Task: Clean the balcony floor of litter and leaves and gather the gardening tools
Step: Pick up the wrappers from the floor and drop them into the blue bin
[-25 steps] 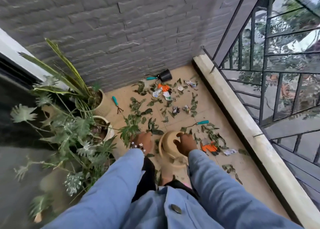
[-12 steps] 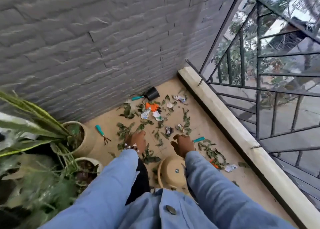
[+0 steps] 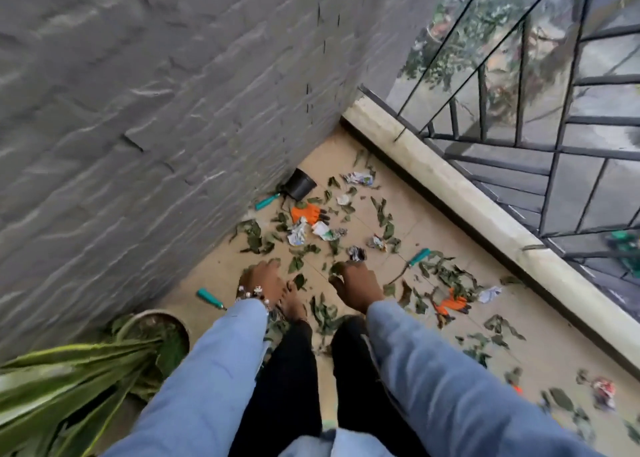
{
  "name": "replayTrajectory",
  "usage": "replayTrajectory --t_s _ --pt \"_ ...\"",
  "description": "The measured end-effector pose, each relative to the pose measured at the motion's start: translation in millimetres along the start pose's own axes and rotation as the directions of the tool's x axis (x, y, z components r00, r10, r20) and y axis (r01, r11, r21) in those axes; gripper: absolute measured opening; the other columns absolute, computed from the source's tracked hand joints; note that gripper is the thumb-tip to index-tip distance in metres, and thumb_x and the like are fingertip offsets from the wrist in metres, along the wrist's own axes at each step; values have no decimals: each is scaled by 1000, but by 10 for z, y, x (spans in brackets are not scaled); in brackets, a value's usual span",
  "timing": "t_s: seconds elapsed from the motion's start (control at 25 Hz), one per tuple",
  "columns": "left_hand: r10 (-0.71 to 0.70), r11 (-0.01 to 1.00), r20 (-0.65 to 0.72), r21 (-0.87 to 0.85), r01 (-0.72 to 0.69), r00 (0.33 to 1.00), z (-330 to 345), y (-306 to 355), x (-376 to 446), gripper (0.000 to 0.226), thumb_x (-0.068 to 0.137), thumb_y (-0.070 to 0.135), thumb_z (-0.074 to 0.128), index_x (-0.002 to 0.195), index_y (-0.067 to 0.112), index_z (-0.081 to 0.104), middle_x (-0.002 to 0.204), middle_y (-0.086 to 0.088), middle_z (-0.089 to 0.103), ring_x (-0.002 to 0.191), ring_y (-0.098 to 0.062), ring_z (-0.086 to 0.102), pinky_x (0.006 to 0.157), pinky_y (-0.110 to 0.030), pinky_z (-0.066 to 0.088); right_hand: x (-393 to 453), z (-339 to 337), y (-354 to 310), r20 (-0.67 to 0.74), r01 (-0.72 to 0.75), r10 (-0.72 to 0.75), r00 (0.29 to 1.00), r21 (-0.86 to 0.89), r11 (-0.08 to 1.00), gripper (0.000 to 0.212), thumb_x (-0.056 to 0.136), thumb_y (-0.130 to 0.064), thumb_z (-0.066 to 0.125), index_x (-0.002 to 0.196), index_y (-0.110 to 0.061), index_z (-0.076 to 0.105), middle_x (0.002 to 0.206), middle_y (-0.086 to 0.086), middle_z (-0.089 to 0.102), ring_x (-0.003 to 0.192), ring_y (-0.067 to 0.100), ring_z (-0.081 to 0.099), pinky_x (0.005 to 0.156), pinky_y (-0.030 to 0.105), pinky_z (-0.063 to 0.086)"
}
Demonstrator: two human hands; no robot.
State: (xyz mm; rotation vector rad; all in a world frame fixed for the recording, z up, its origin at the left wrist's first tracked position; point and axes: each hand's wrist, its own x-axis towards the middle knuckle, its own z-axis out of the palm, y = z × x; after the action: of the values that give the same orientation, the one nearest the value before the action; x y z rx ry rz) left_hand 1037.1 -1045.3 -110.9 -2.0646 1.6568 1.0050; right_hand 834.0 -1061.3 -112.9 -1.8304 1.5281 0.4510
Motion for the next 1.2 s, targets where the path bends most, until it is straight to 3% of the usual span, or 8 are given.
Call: replayTrajectory --t_s 0.24,0.4,0.52,0.76,0.88,0.96,1.12,1.2 --pt "-15 992 51 -128 22 999 198 -264 1025 40 94 22 54 133 16 52 126 -15 59 114 -35 55 95 -40 47 1031 325 228 98 -68 66 993 24 997 31 95 -32 48 115 -11 58 115 16 62 109 36 57 85 39 47" --pt "-77 973 97 -211 96 992 819 -409 1966 42 93 19 55 133 11 52 130 -16 58 120 -34 53 99 -37 44 2068 993 420 224 -47 25 974 92 995 29 93 -28 49 107 -6 61 110 20 64 104 37 59 82 39 49" --pt "-131 947 146 -274 168 981 1546 -543 2764 45 93 20 56 137 10 50 132 -15 58 123 -32 53 103 -35 42 2995 1657 577 289 -41 -1 957 139 989 36 92 -29 51 119 -6 56 118 19 61 111 36 56 87 39 49" --pt "-187 908 177 -344 239 966 2658 -798 3889 50 91 20 59 139 12 46 131 -15 59 120 -32 54 98 -34 43 4471 2794 791 315 -7 -45 948 162 987 48 88 -20 58 133 -12 47 131 24 50 139 36 23 102 39 35" --pt "-237 885 163 -370 282 958 2942 -888 4252 55 90 20 62 141 11 43 133 -16 56 122 -33 52 98 -34 42 4901 3128 806 365 -64 3 931 156 986 48 89 -25 57 136 -21 45 145 16 40 145 32 6 112 43 14" --pt "-259 872 145 -391 295 955 2992 -897 4378 60 88 19 65 143 12 40 135 -15 55 122 -33 53 98 -35 41 4971 3222 775 335 -88 11 942 214 973 44 89 -29 58 131 -15 51 141 16 44 143 28 16 113 44 7" --pt "-205 882 149 -401 248 968 2842 -817 4445 88 80 14 74 151 18 23 145 -15 42 128 -34 46 101 -37 39 4768 3163 751 6 -54 56 998 398 916 14 82 -15 61 90 -14 72 104 11 66 105 34 57 89 37 42" --pt "-121 896 118 -415 160 986 2652 -747 4390 108 69 13 83 153 21 15 154 -14 27 137 -33 36 107 -39 36 4563 2898 747 15 -77 89 996 650 756 9 75 -8 70 76 -16 73 85 5 71 82 24 64 75 32 47"
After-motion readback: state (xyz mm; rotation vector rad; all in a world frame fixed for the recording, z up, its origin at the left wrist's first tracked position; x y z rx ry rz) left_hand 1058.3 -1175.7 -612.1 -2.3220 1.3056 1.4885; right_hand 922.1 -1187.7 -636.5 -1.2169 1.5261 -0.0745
